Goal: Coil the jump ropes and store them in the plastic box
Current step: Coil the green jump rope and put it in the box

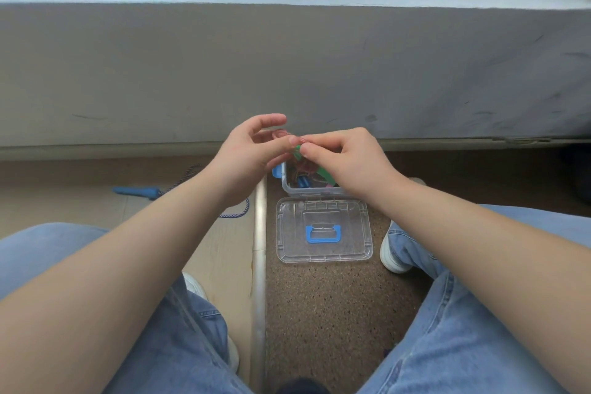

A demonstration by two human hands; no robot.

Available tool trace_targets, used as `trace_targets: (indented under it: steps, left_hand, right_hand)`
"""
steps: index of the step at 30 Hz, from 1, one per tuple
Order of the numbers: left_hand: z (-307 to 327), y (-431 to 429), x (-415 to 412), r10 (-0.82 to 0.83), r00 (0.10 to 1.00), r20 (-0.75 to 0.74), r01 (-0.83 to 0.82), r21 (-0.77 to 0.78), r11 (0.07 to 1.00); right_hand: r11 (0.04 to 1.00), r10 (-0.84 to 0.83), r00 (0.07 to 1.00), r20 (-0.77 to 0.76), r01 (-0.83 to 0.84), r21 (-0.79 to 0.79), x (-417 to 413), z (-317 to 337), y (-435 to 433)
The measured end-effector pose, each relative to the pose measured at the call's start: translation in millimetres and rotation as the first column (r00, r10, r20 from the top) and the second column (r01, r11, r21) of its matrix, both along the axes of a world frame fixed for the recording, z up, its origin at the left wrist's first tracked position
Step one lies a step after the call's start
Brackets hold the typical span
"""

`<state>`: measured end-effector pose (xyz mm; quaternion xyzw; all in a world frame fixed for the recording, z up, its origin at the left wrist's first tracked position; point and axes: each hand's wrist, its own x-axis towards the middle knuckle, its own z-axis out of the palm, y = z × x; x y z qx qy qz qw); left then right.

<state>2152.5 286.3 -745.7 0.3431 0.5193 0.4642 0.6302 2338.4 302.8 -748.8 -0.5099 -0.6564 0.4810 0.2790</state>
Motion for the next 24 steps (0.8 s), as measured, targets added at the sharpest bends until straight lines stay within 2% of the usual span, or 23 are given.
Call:
trace_targets:
  steps: [2, 5, 8, 9, 15, 20, 24]
  left_hand:
    - [0, 1, 2, 0.016, 0.998, 0.068, -0.016, 0.001, 1.0]
    - [-6, 3, 4, 0.071, 0.996, 0.06, -0.067, -0.06, 0.996]
    - [-13, -2, 5, -0.033, 0.999, -0.01, 0.029, -0.252, 0.967]
    - [-15, -4, 7, -0.079, 0.996, -0.03, 0.068, -0.272, 0.96]
    - [-10, -6, 6, -0.043, 0.991, -0.125, 0.036, -0.055, 0.998]
    - [-10, -5, 5, -0.027, 0.982, -0.187, 0.03, 0.015, 0.999]
    - [-12, -6, 7, -0.015, 0.958, -0.286, 0.033, 0.061, 0.998]
  right_hand:
    - [0.999, -0.037, 0.999, -0.007, 0.037, 0.014, -1, 0, -1]
    - [0.997, -0.074, 0.997, -0.006, 0.075, 0.021, -1, 0, -2]
    - [0.993, -0.109, 0.993, 0.038, 0.107, 0.045, 0, -3, -4]
    - [0.993, -0.109, 0.992, 0.058, 0.106, 0.058, 0, -4, -5]
    - [0.993, -0.116, 0.993, 0.031, 0.115, 0.019, -6, 4, -5]
    - [0.99, -0.107, 0.948, 0.299, 0.073, 0.12, -11, 10, -7]
    - [0.982, -0.146, 0.933, 0.33, 0.097, 0.159, -9, 16, -3]
